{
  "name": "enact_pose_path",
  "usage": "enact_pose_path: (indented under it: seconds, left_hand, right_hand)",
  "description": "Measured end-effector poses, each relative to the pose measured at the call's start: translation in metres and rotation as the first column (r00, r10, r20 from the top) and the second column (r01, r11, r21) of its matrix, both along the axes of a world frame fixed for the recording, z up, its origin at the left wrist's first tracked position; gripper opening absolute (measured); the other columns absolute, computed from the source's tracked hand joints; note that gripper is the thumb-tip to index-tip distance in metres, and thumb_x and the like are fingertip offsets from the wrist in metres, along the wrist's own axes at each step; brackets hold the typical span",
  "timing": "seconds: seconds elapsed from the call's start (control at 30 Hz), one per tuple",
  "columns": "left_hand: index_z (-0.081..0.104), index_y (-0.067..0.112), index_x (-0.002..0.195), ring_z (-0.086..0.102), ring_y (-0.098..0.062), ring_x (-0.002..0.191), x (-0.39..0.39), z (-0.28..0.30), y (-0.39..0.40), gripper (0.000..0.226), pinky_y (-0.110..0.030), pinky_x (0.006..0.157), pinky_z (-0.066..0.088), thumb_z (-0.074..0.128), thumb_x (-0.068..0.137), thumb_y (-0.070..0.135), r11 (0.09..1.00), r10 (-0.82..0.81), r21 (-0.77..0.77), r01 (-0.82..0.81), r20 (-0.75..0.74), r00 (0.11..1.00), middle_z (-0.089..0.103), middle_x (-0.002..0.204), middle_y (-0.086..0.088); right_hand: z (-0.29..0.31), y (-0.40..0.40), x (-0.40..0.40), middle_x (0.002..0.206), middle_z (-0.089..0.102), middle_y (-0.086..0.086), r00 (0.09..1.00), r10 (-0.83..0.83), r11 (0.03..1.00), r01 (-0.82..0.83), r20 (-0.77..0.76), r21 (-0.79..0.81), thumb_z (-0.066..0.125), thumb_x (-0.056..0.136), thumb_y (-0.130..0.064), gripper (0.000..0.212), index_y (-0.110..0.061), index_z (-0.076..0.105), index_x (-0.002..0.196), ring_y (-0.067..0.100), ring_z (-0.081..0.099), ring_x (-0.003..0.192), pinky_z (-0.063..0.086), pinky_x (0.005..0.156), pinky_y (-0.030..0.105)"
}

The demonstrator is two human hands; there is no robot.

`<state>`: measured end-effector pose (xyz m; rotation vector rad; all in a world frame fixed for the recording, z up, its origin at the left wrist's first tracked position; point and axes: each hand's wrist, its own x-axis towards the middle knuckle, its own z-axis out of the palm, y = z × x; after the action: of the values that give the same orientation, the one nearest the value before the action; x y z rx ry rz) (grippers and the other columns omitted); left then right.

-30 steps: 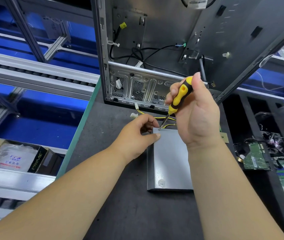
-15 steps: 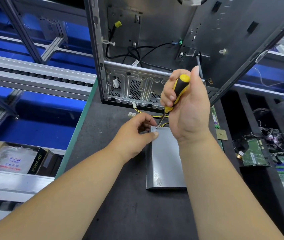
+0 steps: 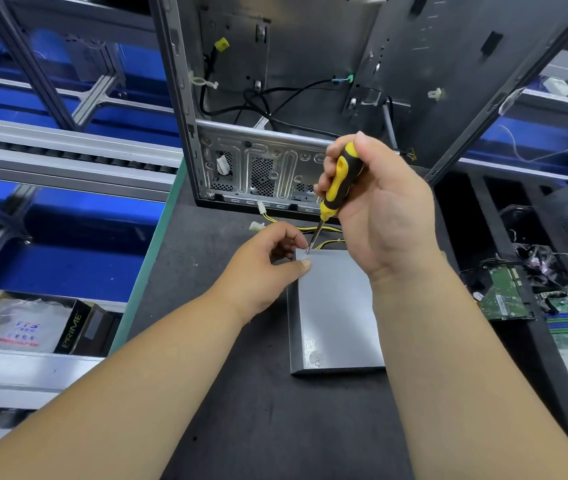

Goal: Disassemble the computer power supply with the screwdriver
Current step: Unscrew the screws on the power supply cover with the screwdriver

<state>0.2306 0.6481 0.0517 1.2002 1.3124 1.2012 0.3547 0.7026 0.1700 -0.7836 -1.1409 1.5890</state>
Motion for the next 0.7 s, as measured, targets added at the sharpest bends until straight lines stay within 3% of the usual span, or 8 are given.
enact_pose_path:
  seconds: [0.13, 0.3, 0.53, 0.7]
  left_hand:
    - [0.064, 0.038, 0.091, 0.059, -0.008, 0.090, 0.0002, -0.0012, 0.0006, 0.021, -0.024, 0.085, 0.047, 0.072, 0.075, 0.025, 1.000, -0.002, 0.003, 0.002, 0.014, 1.000, 0.062, 0.091, 0.014]
    - [0.065, 0.038, 0.090, 0.059, -0.009, 0.090, 0.0008, 0.0000, 0.0001, 0.021, -0.028, 0.089, 0.049, 0.072, 0.075, 0.024, 1.000, 0.005, 0.002, -0.005, 0.022, 1.000, 0.063, 0.092, 0.011]
    - [0.067, 0.038, 0.092, 0.059, -0.007, 0.090, 0.0002, -0.0009, -0.0019, 0.028, -0.024, 0.087, 0.049, 0.074, 0.083, 0.012, 1.000, 0.007, -0.007, -0.006, 0.021, 1.000, 0.063, 0.089, 0.018]
    - [0.066, 0.037, 0.092, 0.059, -0.003, 0.087, 0.0013, 0.0010, -0.0021, 0.032, -0.017, 0.081, 0.048, 0.073, 0.084, 0.007, 1.000, 0.007, 0.004, -0.007, 0.030, 1.000, 0.063, 0.087, 0.020]
  right_hand:
    - [0.0023, -0.0003, -0.0072, 0.064, 0.053, -0.001, 0.998, 0.005, 1.000, -0.005, -0.062, -0.009, 0.050, 0.088, -0.020, 0.011, -0.012, 0.055, 0.083, 0.015, 0.047, 0.063, 0.040, 0.063, 0.026]
    - [0.0015, -0.0006, -0.0084, 0.060, 0.048, 0.004, 0.994, 0.059, 0.998, -0.059, -0.089, 0.001, 0.047, 0.091, -0.021, 0.016, -0.012, 0.044, 0.078, 0.019, 0.039, 0.056, 0.037, 0.057, 0.025]
    - [-0.0014, 0.0010, -0.0036, 0.067, 0.057, 0.000, 0.996, 0.025, 0.998, -0.031, 0.088, 0.059, 0.047, 0.089, -0.024, 0.016, -0.017, 0.054, 0.076, 0.017, 0.050, 0.062, 0.039, 0.064, 0.032]
    - [-0.0018, 0.0015, -0.0074, 0.067, 0.056, -0.002, 0.997, -0.005, 1.000, 0.003, 0.080, 0.026, 0.045, 0.093, -0.033, 0.033, -0.023, 0.062, 0.067, 0.016, 0.048, 0.059, 0.040, 0.061, 0.029]
